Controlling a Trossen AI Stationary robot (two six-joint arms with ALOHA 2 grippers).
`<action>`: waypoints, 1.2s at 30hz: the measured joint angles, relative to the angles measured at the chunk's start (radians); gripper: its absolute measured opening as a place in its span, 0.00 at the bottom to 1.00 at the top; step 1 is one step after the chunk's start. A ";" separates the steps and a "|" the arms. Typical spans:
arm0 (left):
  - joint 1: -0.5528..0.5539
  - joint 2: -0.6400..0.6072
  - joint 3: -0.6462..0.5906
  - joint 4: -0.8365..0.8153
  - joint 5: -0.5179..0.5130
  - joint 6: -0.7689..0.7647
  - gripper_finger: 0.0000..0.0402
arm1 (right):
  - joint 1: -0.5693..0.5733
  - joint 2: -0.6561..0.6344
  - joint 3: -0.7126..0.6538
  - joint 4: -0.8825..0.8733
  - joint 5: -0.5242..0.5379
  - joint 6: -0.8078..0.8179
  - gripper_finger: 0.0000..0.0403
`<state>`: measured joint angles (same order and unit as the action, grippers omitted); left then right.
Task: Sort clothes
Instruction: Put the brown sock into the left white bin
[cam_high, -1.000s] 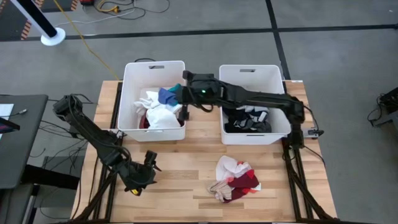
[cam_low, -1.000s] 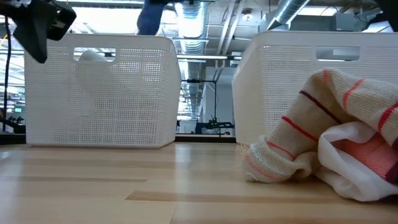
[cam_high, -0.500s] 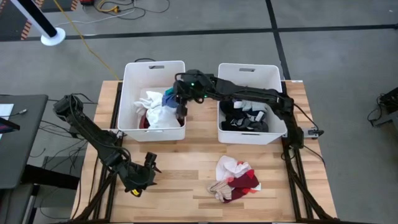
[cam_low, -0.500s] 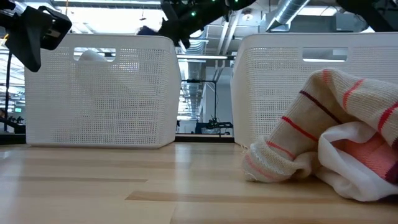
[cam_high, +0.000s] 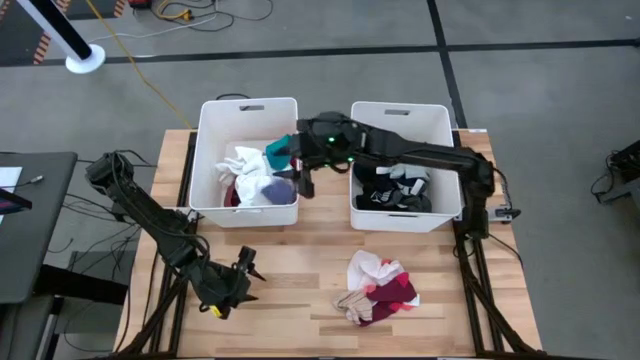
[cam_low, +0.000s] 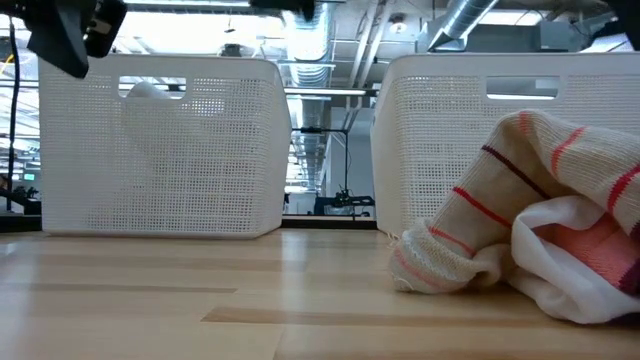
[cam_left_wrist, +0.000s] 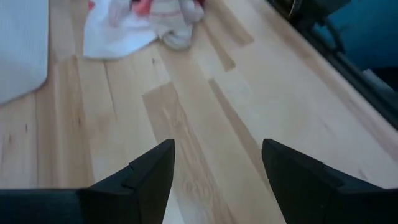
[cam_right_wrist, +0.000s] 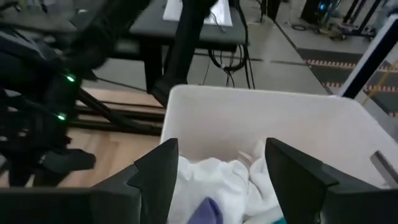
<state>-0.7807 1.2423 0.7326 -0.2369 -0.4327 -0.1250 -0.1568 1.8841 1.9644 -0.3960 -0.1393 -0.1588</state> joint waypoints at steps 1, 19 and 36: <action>0.003 0.000 0.000 0.014 0.000 0.008 0.59 | 0.004 -0.017 0.000 -0.012 0.001 0.002 0.63; 0.099 0.003 0.000 0.274 0.003 0.179 0.59 | 0.368 -0.215 0.000 -0.572 0.009 0.067 0.63; 0.169 0.113 0.001 0.478 0.126 0.321 0.59 | 0.704 -0.160 -0.155 -0.716 0.129 0.533 0.63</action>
<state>-0.6121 1.3555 0.7338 0.2409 -0.3070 0.1958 0.5470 1.7240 1.8095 -1.1118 -0.0099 0.3746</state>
